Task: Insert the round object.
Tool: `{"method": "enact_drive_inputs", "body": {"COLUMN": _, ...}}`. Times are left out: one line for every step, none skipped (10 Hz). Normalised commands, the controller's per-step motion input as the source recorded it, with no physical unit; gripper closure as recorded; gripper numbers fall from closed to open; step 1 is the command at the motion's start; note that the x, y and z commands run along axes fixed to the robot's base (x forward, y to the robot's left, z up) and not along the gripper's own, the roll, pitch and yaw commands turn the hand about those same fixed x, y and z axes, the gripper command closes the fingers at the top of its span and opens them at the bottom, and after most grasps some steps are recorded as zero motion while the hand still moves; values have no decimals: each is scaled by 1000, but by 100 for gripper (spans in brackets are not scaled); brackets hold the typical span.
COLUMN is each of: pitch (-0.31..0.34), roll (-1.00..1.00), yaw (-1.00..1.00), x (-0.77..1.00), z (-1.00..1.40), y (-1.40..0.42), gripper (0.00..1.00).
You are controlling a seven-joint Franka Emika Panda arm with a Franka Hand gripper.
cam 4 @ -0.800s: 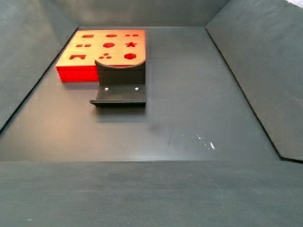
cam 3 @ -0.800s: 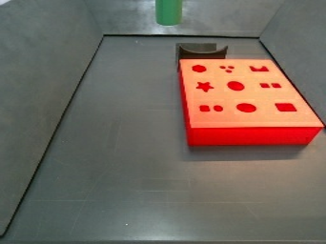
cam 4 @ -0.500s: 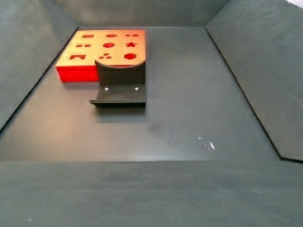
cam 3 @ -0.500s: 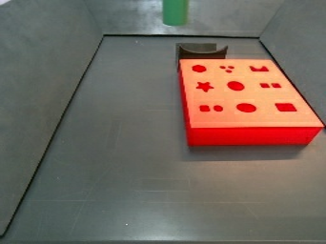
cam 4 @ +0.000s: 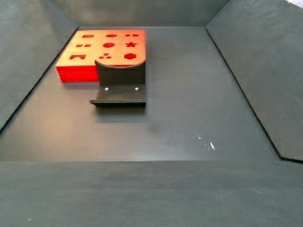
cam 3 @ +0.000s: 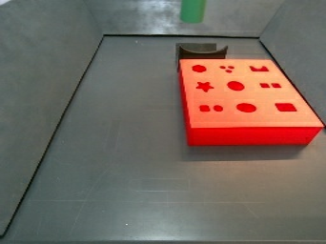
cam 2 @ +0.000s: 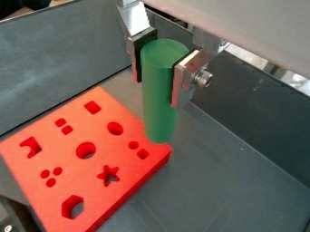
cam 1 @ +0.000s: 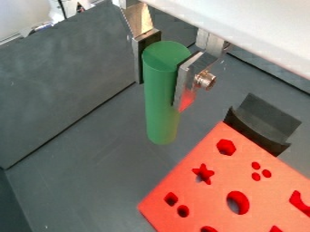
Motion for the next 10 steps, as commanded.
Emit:
{"method": "enact_drive_inputs", "body": {"pitch": 77, "roll": 117, "yaw": 526, "x": 729, "z": -46, "y": 6, "gripper": 100}}
{"method": "enact_drive_inputs", "body": {"pitch": 43, "roll": 6, "yaw": 466, "x": 806, "z": -126, "y": 37, "gripper": 100}}
{"method": "enact_drive_inputs", "body": {"pitch": 26, "roll": 0, "yaw": 406, "x": 877, "z": -143, "y": 43, "gripper": 100}}
{"method": "enact_drive_inputs", "body": {"pitch": 10, "roll": 0, "yaw": 400, "x": 880, "z": -154, "y": 37, "gripper": 100}}
{"method": "enact_drive_inputs", "body": {"pitch": 0, "roll": -31, "yaw": 397, "x": 866, "z": -186, "y": 34, "gripper": 100}}
{"method": "enact_drive_inputs", "body": {"pitch": 0, "roll": -31, "yaw": 277, "x": 983, "z": -191, "y": 100, "gripper": 100}}
{"method": "enact_drive_inputs", "body": {"pitch": -20, "roll": -63, "yaw": 40, "x": 1000, "z": -309, "y": 277, "gripper": 100}}
{"method": "enact_drive_inputs", "body": {"pitch": -37, "roll": 0, "yaw": 0, "x": 1000, "z": -454, "y": 269, "gripper": 100}}
{"method": "enact_drive_inputs", "body": {"pitch": 0, "roll": 143, "yaw": 0, "x": 1000, "z": -343, "y": 320, "gripper": 100}}
{"method": "enact_drive_inputs", "body": {"pitch": 37, "roll": 169, "yaw": -40, "x": 1000, "z": -354, "y": 294, "gripper": 100}}
